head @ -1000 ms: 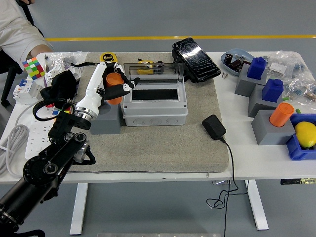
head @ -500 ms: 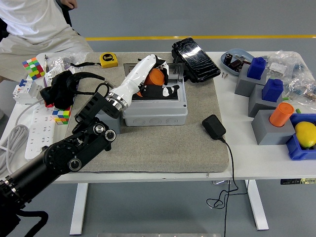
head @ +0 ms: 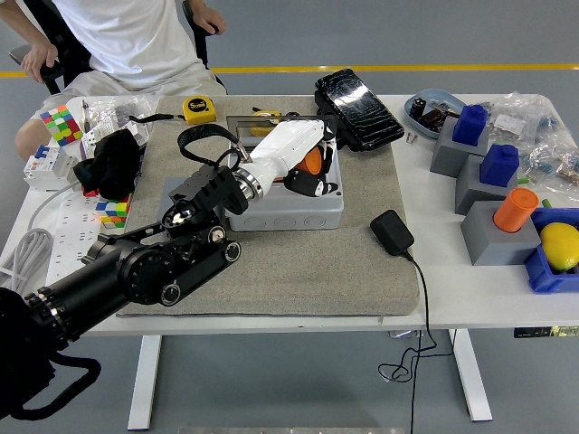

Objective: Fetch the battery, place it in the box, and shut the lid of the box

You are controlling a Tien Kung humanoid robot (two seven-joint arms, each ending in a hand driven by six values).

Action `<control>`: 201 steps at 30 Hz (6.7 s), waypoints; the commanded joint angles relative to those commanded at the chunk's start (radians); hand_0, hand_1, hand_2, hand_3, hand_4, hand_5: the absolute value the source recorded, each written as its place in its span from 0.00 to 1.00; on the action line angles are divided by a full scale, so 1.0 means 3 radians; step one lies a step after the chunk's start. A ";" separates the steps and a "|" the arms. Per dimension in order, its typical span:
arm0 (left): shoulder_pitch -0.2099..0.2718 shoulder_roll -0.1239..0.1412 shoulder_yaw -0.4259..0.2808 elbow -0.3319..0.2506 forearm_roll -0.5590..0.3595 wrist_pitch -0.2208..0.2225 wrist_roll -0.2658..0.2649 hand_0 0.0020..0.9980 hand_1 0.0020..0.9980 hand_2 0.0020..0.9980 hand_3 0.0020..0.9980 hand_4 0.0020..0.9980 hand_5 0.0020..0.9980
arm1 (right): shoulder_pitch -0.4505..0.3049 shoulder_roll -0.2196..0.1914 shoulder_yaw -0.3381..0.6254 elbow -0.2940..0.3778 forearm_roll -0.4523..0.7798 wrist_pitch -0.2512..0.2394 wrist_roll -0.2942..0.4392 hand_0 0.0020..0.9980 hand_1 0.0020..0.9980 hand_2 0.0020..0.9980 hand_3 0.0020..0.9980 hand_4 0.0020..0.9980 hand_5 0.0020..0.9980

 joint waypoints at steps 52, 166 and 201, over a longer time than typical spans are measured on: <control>-0.0032 0.0000 0.0079 0.0043 -0.0027 0.0071 -0.0198 0.59 0.71 0.70 0.75 1.00 0.13 | -0.0010 0.0012 0.0054 0.0013 -0.0033 -0.0006 0.0002 0.55 0.60 0.58 0.54 0.91 0.47; 0.0700 0.0337 -0.0782 -0.0704 0.0168 -0.0250 0.0237 0.59 0.72 0.72 0.73 1.00 0.39 | -0.0037 -0.0004 0.0084 0.0028 -0.0076 -0.0001 0.0002 0.55 0.60 0.58 0.54 0.91 0.47; 0.1638 0.0361 -0.2133 -0.1443 -0.0589 -0.0149 -0.0037 0.58 0.70 0.70 0.72 1.00 0.38 | -0.0059 0.0016 0.0126 0.0010 -0.0058 -0.0001 0.0005 0.54 0.60 0.58 0.54 0.91 0.47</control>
